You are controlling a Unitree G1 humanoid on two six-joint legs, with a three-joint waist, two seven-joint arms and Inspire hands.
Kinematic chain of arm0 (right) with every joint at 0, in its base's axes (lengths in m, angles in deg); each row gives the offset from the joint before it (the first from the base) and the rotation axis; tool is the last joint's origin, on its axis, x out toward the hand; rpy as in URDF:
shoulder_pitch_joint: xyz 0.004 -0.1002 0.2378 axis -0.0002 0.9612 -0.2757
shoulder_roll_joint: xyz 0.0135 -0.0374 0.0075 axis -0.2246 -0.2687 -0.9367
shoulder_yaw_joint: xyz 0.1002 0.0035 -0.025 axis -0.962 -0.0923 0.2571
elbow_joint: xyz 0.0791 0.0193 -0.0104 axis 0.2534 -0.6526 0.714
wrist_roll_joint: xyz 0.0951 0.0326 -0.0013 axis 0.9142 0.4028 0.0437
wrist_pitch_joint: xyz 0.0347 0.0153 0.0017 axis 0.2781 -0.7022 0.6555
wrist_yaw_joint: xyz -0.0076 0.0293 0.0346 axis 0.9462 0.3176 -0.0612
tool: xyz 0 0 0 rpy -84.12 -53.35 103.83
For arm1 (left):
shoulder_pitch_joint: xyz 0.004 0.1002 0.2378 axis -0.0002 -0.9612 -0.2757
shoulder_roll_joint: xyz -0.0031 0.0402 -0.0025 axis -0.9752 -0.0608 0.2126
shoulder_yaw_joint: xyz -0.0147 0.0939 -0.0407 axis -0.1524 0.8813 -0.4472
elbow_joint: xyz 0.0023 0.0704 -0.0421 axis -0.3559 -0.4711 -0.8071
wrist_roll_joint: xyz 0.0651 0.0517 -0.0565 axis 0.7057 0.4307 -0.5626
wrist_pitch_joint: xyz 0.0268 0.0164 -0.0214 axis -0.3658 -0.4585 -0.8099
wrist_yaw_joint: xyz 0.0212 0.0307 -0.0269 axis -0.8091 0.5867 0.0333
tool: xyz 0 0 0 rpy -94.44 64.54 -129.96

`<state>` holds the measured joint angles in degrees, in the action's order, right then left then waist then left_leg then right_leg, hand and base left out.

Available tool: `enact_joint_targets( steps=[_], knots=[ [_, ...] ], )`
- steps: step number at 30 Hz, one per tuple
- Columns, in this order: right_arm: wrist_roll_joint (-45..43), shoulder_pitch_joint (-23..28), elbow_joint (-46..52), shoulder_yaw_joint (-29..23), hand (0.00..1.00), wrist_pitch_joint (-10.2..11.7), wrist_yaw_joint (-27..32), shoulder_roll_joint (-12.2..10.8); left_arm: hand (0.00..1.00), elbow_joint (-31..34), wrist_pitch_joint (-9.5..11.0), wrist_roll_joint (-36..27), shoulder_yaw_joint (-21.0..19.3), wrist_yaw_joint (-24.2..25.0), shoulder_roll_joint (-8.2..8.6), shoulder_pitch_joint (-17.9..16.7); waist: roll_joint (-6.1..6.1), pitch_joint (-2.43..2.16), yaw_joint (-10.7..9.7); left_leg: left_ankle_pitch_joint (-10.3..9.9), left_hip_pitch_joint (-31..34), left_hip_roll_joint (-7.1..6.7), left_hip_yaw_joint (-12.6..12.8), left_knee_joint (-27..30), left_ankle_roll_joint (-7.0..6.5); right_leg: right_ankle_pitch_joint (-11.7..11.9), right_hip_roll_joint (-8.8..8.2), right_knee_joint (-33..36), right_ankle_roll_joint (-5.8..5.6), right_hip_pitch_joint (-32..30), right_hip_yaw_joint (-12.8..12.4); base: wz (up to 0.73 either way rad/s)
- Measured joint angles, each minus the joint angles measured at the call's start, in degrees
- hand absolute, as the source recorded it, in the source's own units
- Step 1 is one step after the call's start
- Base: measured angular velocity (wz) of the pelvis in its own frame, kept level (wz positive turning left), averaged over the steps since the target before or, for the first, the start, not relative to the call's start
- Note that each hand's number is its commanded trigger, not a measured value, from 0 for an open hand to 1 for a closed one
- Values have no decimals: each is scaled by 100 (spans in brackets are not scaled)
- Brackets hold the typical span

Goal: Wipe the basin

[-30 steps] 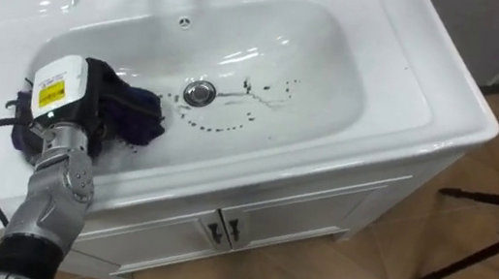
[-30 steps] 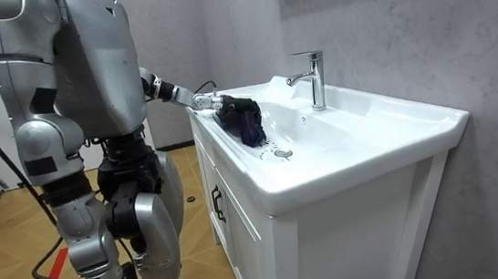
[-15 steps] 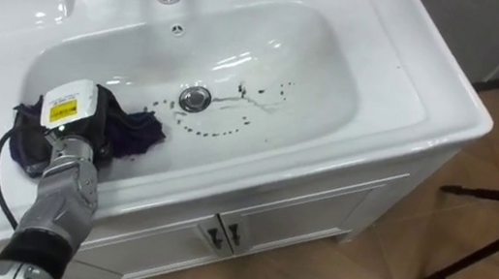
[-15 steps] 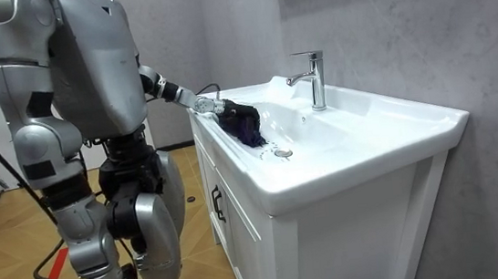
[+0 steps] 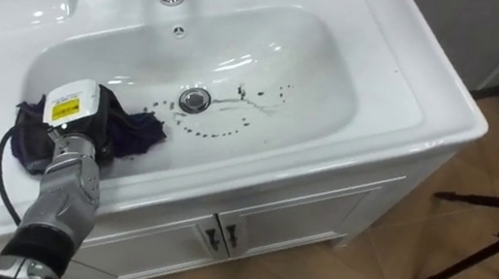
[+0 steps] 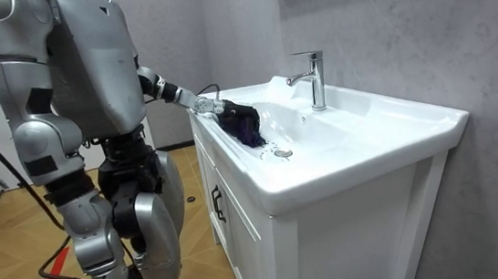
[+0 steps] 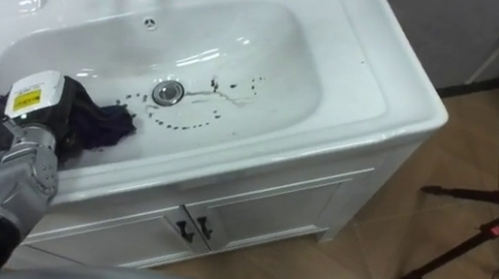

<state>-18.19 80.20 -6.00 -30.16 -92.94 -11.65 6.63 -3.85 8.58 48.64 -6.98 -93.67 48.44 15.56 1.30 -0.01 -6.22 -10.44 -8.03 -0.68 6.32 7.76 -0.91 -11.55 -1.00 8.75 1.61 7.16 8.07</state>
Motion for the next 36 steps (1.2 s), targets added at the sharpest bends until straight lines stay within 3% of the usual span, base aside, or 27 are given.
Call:
enact_joint_targets(
  steps=[16,22,27,33,36],
  knots=[
    [-35,3,-3,-6,0,-47,-61,-1,100,-206,26,-1586,28,594,166,383,-23,-19,-21,0,-68,7,58,0,0,-3,6,2,-5,48,-60,-1],
    [-52,83,-10,-3,0,-47,-192,-21,100,-237,25,-1966,115,778,182,464,14,-13,-200,0,-50,37,167,0,0,1,8,9,-9,13,-122,-4],
    [-54,201,-32,-26,0,-51,-295,-23,100,-418,111,-2656,145,887,218,607,24,-11,-399,0,-51,48,244,0,0,1,16,14,-9,-5,-194,-6],
    [-58,231,-30,-73,0,-49,-301,-26,100,-623,293,-3149,224,986,224,727,36,-4,-576,0,-63,54,314,0,0,1,25,69,-8,-35,-274,-7],
    [-76,240,-34,-71,0,-79,-297,-47,100,-747,286,-3263,233,1004,225,837,61,12,-631,-1,-64,58,338,1,1,-1,32,99,-6,-67,-336,-9]
  ],
)
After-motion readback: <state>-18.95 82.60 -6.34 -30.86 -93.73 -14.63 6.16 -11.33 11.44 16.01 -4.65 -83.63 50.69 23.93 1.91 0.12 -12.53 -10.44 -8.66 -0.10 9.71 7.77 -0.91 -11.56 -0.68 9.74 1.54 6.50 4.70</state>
